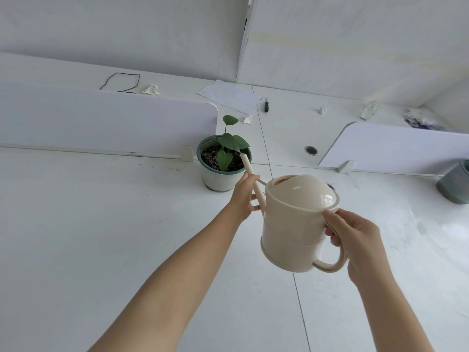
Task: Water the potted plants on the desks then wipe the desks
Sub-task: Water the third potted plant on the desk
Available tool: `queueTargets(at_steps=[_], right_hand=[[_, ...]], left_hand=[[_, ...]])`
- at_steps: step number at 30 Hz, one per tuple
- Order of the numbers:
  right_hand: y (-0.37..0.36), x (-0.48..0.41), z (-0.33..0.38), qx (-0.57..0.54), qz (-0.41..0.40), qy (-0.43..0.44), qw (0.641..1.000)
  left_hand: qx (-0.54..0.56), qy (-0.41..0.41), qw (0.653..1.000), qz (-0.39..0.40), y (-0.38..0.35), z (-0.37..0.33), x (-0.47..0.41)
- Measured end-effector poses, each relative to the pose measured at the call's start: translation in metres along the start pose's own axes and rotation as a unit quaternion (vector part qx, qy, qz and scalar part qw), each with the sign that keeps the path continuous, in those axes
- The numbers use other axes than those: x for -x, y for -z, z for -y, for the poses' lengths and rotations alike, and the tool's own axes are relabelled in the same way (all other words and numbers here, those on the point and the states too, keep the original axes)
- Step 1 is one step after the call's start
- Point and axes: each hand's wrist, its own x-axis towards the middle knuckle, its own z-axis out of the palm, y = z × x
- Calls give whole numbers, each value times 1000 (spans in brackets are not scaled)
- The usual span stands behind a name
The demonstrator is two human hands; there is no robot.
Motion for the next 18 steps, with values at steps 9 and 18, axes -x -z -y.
queueTargets(at_steps=[9, 18], right_hand=[[-14, 10, -5, 18, 37, -4, 999], [-40, 18, 9, 28, 82, 0, 996]], left_hand=[[24, -12, 999, -32, 31, 11, 4], [23, -25, 997, -72, 50, -9, 15]])
